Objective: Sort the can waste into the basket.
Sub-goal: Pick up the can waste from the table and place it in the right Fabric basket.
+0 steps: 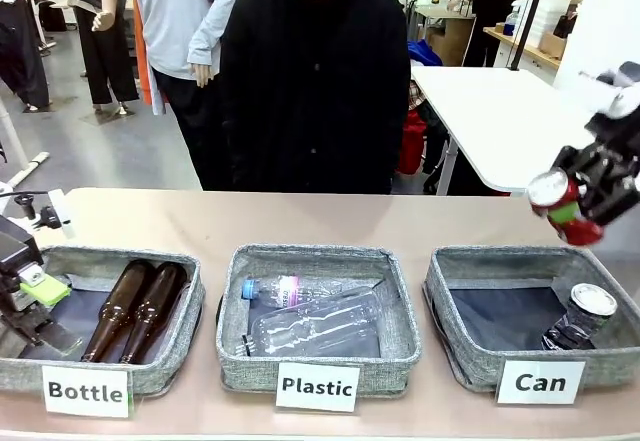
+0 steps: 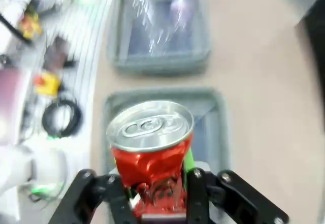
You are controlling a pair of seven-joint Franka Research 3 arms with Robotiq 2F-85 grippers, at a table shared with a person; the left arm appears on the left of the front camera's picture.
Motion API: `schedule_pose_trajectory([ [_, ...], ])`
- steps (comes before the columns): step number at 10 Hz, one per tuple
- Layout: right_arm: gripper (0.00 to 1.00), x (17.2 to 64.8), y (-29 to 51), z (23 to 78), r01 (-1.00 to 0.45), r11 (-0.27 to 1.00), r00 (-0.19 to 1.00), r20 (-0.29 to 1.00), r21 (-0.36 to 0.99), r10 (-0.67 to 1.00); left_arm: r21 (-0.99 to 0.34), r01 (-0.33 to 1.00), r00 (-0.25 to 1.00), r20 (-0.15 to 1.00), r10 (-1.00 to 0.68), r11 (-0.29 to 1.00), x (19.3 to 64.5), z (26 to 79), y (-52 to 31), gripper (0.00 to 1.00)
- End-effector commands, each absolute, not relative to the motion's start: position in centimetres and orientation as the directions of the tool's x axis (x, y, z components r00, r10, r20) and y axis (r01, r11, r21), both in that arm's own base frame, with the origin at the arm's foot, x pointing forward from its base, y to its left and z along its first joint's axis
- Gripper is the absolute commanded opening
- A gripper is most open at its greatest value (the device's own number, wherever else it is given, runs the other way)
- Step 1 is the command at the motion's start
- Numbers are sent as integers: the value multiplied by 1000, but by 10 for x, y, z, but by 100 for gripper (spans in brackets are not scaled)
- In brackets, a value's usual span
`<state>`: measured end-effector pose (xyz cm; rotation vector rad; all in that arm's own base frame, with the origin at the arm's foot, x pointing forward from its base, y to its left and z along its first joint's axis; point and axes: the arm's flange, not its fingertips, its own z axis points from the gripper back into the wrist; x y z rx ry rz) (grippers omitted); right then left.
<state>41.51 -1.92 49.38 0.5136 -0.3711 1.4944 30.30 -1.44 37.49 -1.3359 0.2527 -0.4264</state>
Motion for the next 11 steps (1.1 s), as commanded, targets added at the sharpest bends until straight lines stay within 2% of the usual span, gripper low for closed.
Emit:
schedule_pose_trajectory([
  [1, 0, 397, 9, 474, -989, 42, 90, 348, 143, 933, -975, 152, 897, 67, -437, 162, 300, 378, -13, 100],
  [2, 0, 395, 14, 467, -989, 106, 132, 277, 106, 952, -975, 152, 897, 67, -437, 162, 300, 378, -13, 100],
  [4, 0, 398, 20, 458, -987, 139, 155, 229, 86, 961, -975, 152, 897, 67, -437, 162, 300, 378, -13, 100],
  [8, 0, 397, 18, 457, -987, 126, 147, 232, 101, 962, -975, 152, 897, 67, -437, 162, 300, 378, -13, 100],
  [9, 37, 397, 17, 457, -986, 129, 151, 234, 105, 961, -975, 152, 897, 67, -437, 162, 300, 378, -13, 100],
  [10, 84, 397, 16, 455, -985, 133, 155, 220, 113, 963, -975, 152, 897, 67, -437, 162, 300, 378, -13, 100],
  [11, 96, 398, 15, 456, -984, 136, 159, 219, 115, 963, -975, 152, 897, 67, -437, 162, 300, 378, -13, 100],
])
